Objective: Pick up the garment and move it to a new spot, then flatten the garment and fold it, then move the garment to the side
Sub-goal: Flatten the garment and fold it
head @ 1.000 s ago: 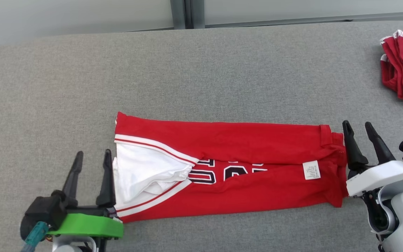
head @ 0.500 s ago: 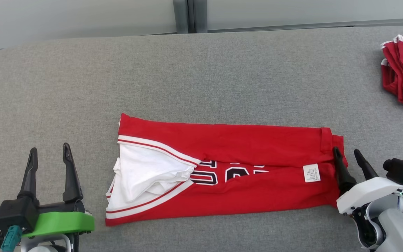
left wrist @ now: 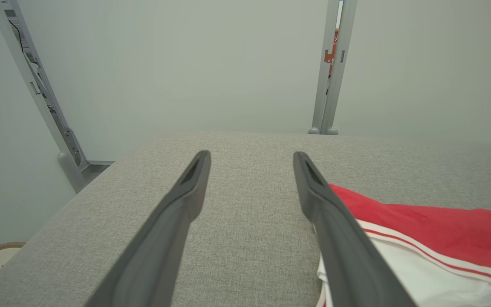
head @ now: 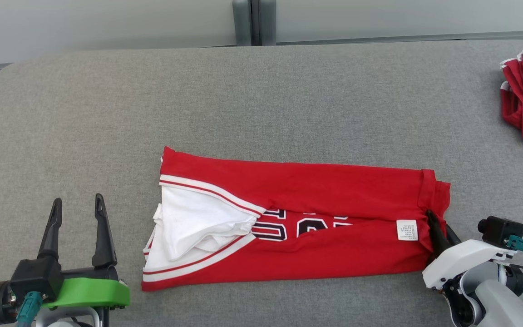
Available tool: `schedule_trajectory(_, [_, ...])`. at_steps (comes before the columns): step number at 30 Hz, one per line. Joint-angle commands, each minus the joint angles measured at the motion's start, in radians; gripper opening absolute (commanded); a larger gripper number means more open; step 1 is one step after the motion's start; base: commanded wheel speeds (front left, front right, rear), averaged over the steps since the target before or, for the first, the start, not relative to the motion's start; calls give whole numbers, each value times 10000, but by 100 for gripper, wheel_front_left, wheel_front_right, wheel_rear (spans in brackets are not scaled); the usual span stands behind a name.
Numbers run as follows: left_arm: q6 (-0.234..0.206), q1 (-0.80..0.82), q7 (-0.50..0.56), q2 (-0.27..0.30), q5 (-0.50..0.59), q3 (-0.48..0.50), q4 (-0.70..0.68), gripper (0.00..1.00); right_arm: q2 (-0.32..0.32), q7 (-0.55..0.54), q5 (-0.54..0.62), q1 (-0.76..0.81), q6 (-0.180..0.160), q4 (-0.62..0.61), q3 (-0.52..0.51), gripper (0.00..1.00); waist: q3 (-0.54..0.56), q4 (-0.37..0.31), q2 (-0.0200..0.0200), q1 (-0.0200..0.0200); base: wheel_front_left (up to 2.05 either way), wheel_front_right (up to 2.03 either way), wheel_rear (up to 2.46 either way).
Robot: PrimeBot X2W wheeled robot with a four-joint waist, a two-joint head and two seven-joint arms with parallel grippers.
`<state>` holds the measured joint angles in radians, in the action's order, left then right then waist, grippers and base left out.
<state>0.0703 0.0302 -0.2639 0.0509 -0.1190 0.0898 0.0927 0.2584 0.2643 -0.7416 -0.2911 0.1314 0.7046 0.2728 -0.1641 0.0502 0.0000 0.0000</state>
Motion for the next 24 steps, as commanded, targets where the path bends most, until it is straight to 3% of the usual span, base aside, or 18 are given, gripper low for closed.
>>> schedule_trajectory(1, [-51,-173,0,5,57,-32,2,100,11,-4,-105,-23,-18,75,60,0,19,-8,0,0,0,0,0])
schedule_trajectory(16, [-52,-361,0,4,208,-17,75,100,1474,-1,-154,227,-21,-3,-1781,0,476,-274,0,0,0,0,0])
schedule_trajectory(24, [-116,-466,0,5,110,-86,142,100,1325,-3,46,165,-16,-544,-1570,0,640,-401,0,0,0,0,0])
